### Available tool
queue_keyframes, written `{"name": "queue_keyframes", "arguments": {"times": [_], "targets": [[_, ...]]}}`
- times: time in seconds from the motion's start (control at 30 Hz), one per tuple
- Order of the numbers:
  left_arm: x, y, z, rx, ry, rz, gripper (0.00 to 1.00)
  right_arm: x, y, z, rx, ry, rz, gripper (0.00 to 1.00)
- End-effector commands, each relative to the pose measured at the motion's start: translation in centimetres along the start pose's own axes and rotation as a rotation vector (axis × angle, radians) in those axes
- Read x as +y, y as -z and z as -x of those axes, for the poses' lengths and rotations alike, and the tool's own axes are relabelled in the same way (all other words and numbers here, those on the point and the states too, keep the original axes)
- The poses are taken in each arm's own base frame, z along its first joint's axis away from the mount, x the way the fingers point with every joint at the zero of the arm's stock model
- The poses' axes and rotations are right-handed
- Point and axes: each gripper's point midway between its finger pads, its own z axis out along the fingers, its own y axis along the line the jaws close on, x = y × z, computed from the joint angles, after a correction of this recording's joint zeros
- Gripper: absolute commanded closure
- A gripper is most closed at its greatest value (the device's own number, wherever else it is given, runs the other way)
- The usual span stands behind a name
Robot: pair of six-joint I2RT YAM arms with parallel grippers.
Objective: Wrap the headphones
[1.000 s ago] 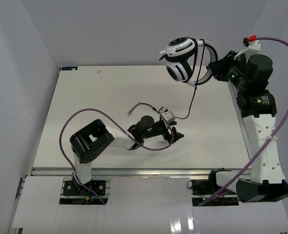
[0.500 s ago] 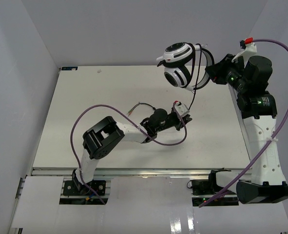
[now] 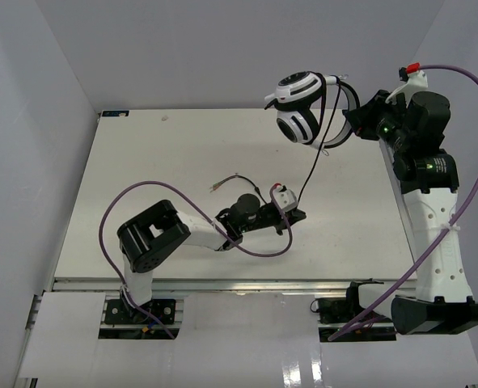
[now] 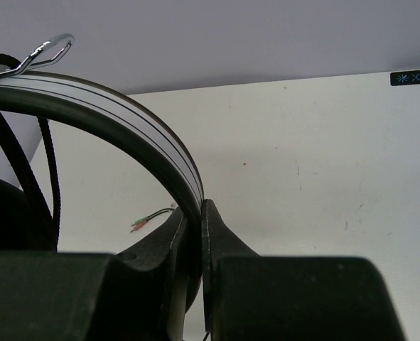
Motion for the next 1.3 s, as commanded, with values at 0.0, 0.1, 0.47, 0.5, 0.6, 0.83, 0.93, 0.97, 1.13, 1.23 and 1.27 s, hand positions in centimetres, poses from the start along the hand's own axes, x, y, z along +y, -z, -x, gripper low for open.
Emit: {"name": "queue_keyframes", "arguments": {"times": [0.0, 0.1, 0.47, 0.5, 0.6, 0.83, 0.93, 0.97, 1.13, 1.23, 1.27], "targets": [[-3.7, 1.3, 3.3, -0.046, -0.061, -0.14, 1.0, -0.5, -0.6, 2.0, -0.086, 0.007, -0.022, 0.92], [-3.7, 2.2, 3.1, -0.046, -0.07, -0.125, 1.0, -0.6, -0.5, 1.9, -0.082, 0.01, -0.02, 0.92], [2.2, 5.3, -2.0, 0.108, -0.011, -0.064, 1.0, 7.0, 4.3, 1.7, -0.021, 0.144, 0.508, 0.92], [2.9, 5.4, -1.9, 0.11, -0.008, -0.057, 1.0, 8.0, 5.2, 0.5, 0.005, 0.17, 0.599, 0.92], [4.6, 6.0, -1.5, 0.118, -0.007, -0.036, 1.0, 9.5, 6.9, -1.3, 0.012, 0.276, 0.762, 0.92], [9.7, 8.5, 2.5, 0.119, 0.042, -0.014, 1.0, 8.8, 8.6, -4.2, -0.006, 0.551, 0.792, 0.92], [10.4, 9.9, 5.7, 0.116, 0.121, -0.099, 0.97, 5.7, 7.3, -4.9, -0.014, 0.772, 0.636, 0.92], [9.9, 10.2, 6.6, 0.121, 0.155, -0.144, 0.96, 4.5, 6.9, -5.4, 0.002, 0.814, 0.581, 0.92], [8.1, 11.0, 10.3, 0.215, 0.336, -0.31, 0.9, -0.4, 5.3, -8.0, 0.049, 1.028, 0.404, 0.92], [7.0, 10.9, 11.1, 0.245, 0.478, -0.406, 0.87, -2.3, 4.4, -8.1, 0.061, 1.097, 0.298, 0.92], [6.6, 11.0, 11.5, 0.253, 0.529, -0.431, 0.85, -2.7, 4.2, -8.1, 0.061, 1.119, 0.271, 0.92]]}}
